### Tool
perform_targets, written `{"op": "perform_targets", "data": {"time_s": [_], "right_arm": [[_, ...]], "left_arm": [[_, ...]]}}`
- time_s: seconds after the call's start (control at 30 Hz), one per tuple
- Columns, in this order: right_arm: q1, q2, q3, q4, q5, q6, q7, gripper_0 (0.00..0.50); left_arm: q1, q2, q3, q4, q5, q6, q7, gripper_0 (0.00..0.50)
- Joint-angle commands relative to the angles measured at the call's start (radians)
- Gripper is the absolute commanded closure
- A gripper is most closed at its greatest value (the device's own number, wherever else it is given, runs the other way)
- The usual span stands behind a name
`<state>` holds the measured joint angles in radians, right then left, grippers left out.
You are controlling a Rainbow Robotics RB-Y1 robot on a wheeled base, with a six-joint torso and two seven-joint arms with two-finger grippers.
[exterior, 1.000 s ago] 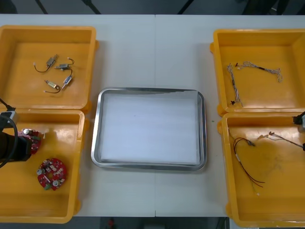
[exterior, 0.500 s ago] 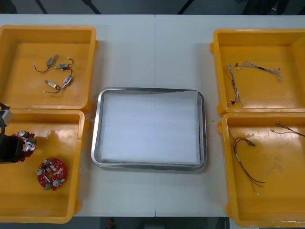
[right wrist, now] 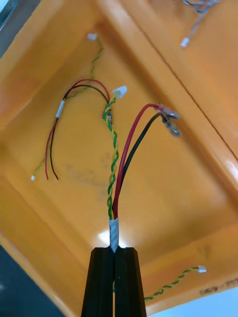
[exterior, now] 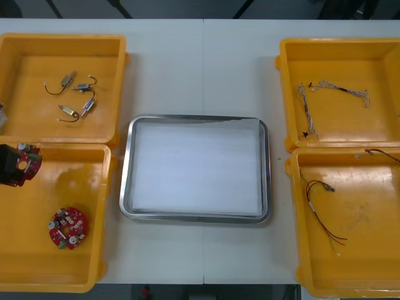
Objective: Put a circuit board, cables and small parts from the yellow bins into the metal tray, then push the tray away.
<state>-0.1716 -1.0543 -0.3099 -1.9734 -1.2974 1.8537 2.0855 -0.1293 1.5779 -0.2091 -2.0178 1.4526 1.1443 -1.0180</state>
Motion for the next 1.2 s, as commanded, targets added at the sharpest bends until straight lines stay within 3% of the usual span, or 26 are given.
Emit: {"op": "perform_targets", "data": {"time_s": [0.03,0.3,0.67,0.8,0.93,1.2], "right_arm": [[-0.057,0.004,-0.025,-0.051,0.013,0.035,-0.087,0.500],[-0.097,0.004,-0.002,-0.127,0.030,0.066,-0.309,0.500],[-0.195,0.005,0.123,-0.196,0.055,0.066,-0.564,0.500],[-0.204,0.033,0.135,-0.232,0.055,0.066,-0.659,0.500],[-0.204,0.051,0.140,-0.265,0.059,0.066,-0.725,0.500],[-0.210,0.068,0.201,-0.337,0.092,0.066,-0.843,0.500]], "left_arm": [[-0.015,-0.055,0.123,-0.010,0.019,0.104,0.052,0.500],[-0.039,-0.185,0.270,-0.045,0.015,0.296,0.088,0.500],[-0.202,-0.340,0.274,-0.110,-0.034,0.500,0.308,0.500],[-0.257,-0.400,0.272,-0.140,-0.054,0.574,0.386,0.500],[-0.294,-0.437,0.246,-0.180,-0.084,0.611,0.449,0.500],[-0.394,-0.501,0.074,-0.263,-0.222,0.623,0.630,0.500]]}}
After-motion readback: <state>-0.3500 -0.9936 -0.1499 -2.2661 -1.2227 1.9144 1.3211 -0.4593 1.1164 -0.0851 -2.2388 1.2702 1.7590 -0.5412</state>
